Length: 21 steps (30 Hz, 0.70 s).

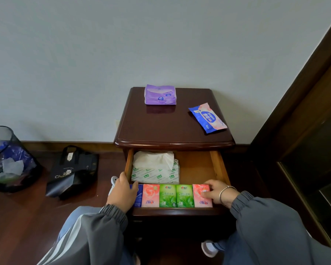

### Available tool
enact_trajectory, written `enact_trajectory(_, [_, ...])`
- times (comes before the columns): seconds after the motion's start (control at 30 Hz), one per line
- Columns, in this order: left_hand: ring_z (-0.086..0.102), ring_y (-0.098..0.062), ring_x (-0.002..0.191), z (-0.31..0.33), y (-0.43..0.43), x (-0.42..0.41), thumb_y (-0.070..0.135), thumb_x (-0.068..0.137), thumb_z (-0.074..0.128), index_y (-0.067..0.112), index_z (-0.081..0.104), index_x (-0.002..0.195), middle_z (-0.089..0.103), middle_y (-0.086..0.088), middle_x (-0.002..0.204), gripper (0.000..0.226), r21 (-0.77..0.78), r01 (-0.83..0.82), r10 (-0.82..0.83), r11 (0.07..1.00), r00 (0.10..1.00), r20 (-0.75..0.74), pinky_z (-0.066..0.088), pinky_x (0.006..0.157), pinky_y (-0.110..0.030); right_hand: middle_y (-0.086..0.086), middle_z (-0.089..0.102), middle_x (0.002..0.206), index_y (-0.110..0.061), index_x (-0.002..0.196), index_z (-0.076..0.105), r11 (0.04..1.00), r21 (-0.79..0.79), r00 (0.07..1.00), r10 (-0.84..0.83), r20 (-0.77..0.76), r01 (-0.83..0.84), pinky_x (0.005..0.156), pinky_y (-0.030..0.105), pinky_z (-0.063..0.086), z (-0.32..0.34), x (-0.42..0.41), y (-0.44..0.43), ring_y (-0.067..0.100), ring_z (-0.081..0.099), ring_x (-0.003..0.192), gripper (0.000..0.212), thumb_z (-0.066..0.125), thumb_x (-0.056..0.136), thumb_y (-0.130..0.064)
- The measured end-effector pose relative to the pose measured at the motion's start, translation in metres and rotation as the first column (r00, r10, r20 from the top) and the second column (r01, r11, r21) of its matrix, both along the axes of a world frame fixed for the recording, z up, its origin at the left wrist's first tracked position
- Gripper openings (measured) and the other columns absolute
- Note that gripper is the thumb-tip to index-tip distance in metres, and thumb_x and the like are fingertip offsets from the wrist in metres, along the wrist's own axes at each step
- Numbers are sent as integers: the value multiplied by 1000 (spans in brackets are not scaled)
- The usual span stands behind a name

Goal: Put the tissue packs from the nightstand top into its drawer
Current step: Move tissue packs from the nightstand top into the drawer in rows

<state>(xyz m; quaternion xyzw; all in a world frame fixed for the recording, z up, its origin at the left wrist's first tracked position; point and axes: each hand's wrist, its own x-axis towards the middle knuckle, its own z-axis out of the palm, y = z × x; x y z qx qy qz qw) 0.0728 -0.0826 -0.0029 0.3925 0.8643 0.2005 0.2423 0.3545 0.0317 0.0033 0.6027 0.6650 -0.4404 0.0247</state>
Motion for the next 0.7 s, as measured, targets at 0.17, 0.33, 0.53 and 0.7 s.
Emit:
enact_trajectory(0.17, [62,-25,89,1,0,0,34,94,53,11,39,125,49,-11,120,41,3,0,0,1000,1000,12,51,77,-35,9,64,115,-10,113,56,996,-81,996,-40,77,47,80,37,58,1,-2,-3,23,64,101,34,67,83,-20])
enact_trajectory(0.33, [60,-23,86,0,0,-1,35,94,52,11,38,127,48,-11,125,43,-2,-4,4,1000,1000,5,49,79,-34,9,66,113,-9,113,60,998,-56,990,36,133,-29,79,33,58,2,-1,-3,22,65,100,32,65,85,-23])
enact_trajectory(0.53, [63,-25,88,-2,0,0,37,94,51,12,37,127,48,-10,124,44,-17,-4,4,1000,1000,-7,52,78,-37,7,66,111,-11,111,61,973,62,940,196,279,-221,81,28,51,8,-1,-9,20,62,95,36,59,88,-39])
enact_trajectory(0.7, [59,-20,80,-4,2,-3,32,94,53,12,39,122,49,-10,120,37,16,12,-13,1000,998,58,49,75,-35,8,64,117,-9,116,58,952,77,909,255,331,-295,89,32,50,22,-2,-13,23,61,104,42,58,88,-41])
